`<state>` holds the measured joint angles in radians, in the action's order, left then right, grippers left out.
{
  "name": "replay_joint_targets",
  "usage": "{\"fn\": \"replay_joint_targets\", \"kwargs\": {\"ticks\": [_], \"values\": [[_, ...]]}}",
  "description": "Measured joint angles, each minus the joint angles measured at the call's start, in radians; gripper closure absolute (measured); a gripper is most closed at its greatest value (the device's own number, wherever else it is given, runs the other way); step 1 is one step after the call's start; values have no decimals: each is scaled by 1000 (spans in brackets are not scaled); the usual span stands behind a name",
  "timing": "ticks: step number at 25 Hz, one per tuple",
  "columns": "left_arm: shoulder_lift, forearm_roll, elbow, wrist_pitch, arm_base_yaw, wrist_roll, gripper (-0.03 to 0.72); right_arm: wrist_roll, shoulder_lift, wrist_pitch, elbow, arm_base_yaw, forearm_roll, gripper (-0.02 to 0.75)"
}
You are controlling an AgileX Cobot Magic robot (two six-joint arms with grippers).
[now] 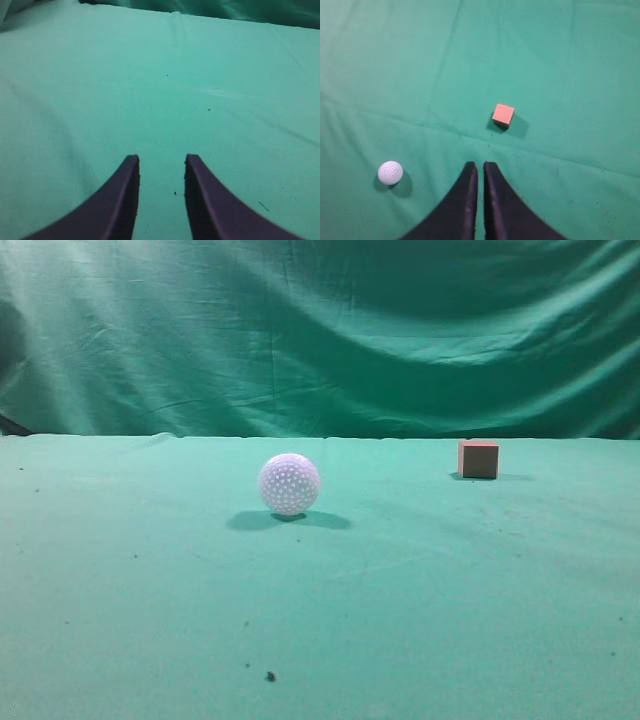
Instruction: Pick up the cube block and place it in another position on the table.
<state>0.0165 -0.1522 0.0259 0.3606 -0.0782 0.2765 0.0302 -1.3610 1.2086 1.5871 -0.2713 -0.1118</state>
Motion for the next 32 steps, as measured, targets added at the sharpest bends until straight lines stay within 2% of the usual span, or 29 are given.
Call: {"fn": "replay_joint_targets", "kwargs": {"ticks": [10, 13, 17, 21, 24, 26, 32], "values": [[0, 0, 0, 0, 0, 0, 426, 42, 455, -243, -477, 0, -32, 738], [0, 0, 0, 0, 0, 0, 426, 38, 568, -230, -568, 0, -32, 738], [0, 0, 0, 0, 0, 0, 426, -9, 670, -131, -618, 0, -21, 738], [0, 0, 0, 0, 0, 0, 426, -54, 715, -140, -682, 0, 29, 738], [0, 0, 0, 0, 0, 0, 426, -58, 752, -235, -773, 0, 90, 738], [0, 0, 0, 0, 0, 0, 426, -60, 805, -355, -857, 6, 118, 738], [0, 0, 0, 0, 0, 0, 426, -69, 1068, -679, -1178, 84, 136, 738]]}}
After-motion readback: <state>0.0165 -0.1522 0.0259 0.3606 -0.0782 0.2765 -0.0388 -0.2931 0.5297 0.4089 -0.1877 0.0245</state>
